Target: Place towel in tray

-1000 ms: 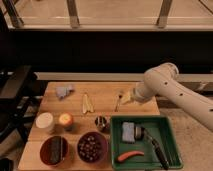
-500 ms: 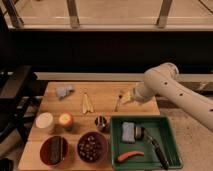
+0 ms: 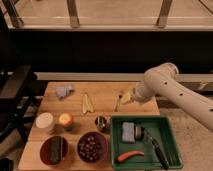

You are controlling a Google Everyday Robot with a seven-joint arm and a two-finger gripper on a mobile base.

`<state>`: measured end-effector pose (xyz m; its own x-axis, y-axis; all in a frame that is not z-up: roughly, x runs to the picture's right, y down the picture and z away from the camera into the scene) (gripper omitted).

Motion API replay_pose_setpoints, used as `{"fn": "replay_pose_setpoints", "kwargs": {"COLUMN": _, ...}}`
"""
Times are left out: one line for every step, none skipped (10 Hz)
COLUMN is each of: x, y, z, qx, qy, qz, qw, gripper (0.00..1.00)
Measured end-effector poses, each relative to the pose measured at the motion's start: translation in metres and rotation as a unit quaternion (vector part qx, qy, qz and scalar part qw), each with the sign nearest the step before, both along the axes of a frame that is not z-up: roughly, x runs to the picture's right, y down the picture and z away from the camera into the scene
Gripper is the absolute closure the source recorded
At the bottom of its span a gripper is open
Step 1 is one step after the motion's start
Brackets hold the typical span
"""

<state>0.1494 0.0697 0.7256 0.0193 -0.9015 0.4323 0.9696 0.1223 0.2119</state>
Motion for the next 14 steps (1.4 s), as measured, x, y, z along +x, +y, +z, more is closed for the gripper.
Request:
{"fn": "replay_pose_setpoints", "kwargs": {"x": 0.0, "y": 0.0, "z": 0.0, "qx": 0.0, "qy": 0.0, "qz": 0.0, "qw": 1.0, "gripper": 0.38}}
{"fn": "replay_pose_setpoints", "kwargs": {"x": 0.0, "y": 0.0, "z": 0.0, "qx": 0.0, "qy": 0.0, "qz": 0.0, "qw": 1.0, "gripper": 0.38}}
{"fn": "replay_pose_setpoints", "kwargs": {"x": 0.0, "y": 0.0, "z": 0.0, "qx": 0.0, "qy": 0.0, "qz": 0.0, "qw": 1.0, "gripper": 0.38}}
{"fn": "replay_pose_setpoints", "kwargs": {"x": -0.001, "y": 0.0, "z": 0.001, "qx": 0.003, "qy": -0.002, "qz": 0.001, "qw": 1.0, "gripper": 0.38}}
{"fn": "replay_pose_setpoints", "kwargs": {"x": -0.005, "y": -0.003, "z": 0.008, "qx": 0.018, "qy": -0.012, "qz": 0.004, "qw": 0.9998, "gripper": 0.38}}
{"fn": "replay_pose_setpoints", "kwargs": {"x": -0.011, "y": -0.009, "z": 0.015, "qx": 0.028, "qy": -0.025, "qz": 0.005, "qw": 0.9993, "gripper": 0.38}}
{"fn": "replay_pose_setpoints", "kwargs": {"x": -0.024, "y": -0.021, "z": 0.027, "qx": 0.043, "qy": -0.046, "qz": 0.004, "qw": 0.998, "gripper": 0.38}}
{"fn": "replay_pose_setpoints", "kwargs": {"x": -0.039, "y": -0.032, "z": 0.04, "qx": 0.057, "qy": -0.063, "qz": -0.004, "qw": 0.9964, "gripper": 0.38}}
{"fn": "replay_pose_setpoints", "kwargs": {"x": -0.057, "y": -0.043, "z": 0.052, "qx": 0.066, "qy": -0.079, "qz": -0.014, "qw": 0.9946, "gripper": 0.38}}
{"fn": "replay_pose_setpoints", "kwargs": {"x": -0.072, "y": -0.049, "z": 0.061, "qx": 0.07, "qy": -0.091, "qz": -0.024, "qw": 0.9931, "gripper": 0.38}}
{"fn": "replay_pose_setpoints", "kwargs": {"x": -0.093, "y": -0.057, "z": 0.073, "qx": 0.074, "qy": -0.107, "qz": -0.038, "qw": 0.9907, "gripper": 0.38}}
{"fn": "replay_pose_setpoints", "kwargs": {"x": -0.109, "y": -0.062, "z": 0.08, "qx": 0.077, "qy": -0.119, "qz": -0.05, "qw": 0.9887, "gripper": 0.38}}
{"fn": "replay_pose_setpoints", "kwargs": {"x": -0.125, "y": -0.065, "z": 0.087, "qx": 0.078, "qy": -0.13, "qz": -0.061, "qw": 0.9865, "gripper": 0.38}}
{"fn": "replay_pose_setpoints", "kwargs": {"x": -0.145, "y": -0.069, "z": 0.096, "qx": 0.08, "qy": -0.143, "qz": -0.076, "qw": 0.9836, "gripper": 0.38}}
